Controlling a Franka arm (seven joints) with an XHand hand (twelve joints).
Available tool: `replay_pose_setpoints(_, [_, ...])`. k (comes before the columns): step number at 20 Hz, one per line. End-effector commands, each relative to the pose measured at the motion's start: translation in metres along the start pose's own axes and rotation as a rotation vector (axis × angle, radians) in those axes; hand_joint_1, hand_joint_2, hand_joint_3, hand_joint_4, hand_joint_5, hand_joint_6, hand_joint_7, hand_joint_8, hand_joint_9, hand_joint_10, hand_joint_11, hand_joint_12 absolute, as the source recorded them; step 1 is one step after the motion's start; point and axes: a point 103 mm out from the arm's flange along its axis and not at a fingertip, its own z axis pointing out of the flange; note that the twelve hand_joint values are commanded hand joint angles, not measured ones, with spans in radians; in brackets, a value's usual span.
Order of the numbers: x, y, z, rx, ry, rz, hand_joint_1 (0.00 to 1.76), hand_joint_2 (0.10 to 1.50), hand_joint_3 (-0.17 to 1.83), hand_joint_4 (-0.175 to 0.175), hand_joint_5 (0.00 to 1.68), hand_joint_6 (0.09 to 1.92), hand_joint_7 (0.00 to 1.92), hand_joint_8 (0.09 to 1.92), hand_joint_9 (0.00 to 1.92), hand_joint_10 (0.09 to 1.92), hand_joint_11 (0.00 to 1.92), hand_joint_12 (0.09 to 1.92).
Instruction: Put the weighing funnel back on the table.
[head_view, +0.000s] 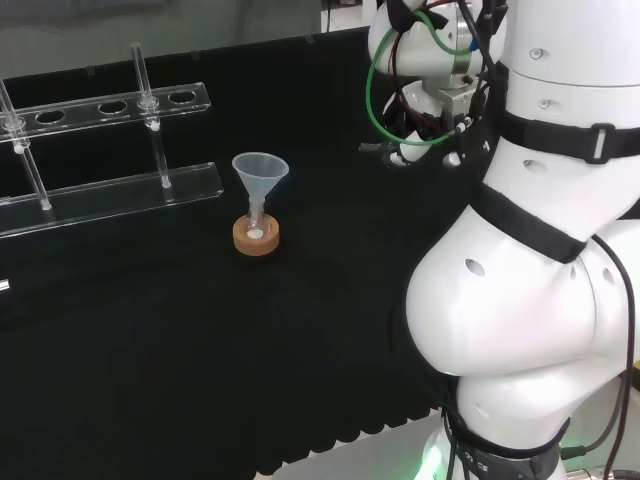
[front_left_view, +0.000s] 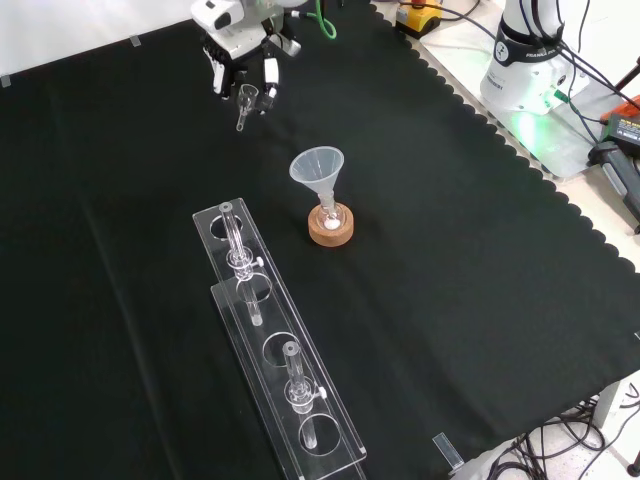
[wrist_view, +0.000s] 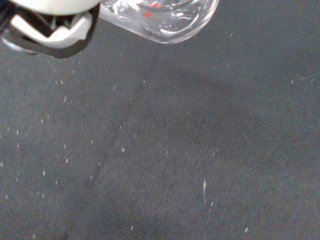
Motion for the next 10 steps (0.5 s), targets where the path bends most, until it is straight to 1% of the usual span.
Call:
replay_pose_setpoints(1, [0.006, 0.002, 0.034, 0.059, 0.001, -0.023, 1.14, 0.53, 0.75, 0.175, 1.41, 1.15, 1.62, 1.06, 1.90, 0.70, 1.84, 0.54])
replay_pose_setpoints(5, [0.001, -0.003, 0.053, 0.092, 0.012, -0.016, 1.14, 0.53, 0.75, 0.175, 1.41, 1.15, 1.62, 1.06, 1.90, 0.70, 1.84, 0.54])
replay_pose_setpoints(10, [-0.002, -0.008, 0.068, 0.114, 0.024, -0.008, 1.14, 0.53, 0.75, 0.175, 1.41, 1.15, 1.62, 1.06, 1.90, 0.70, 1.84, 0.54])
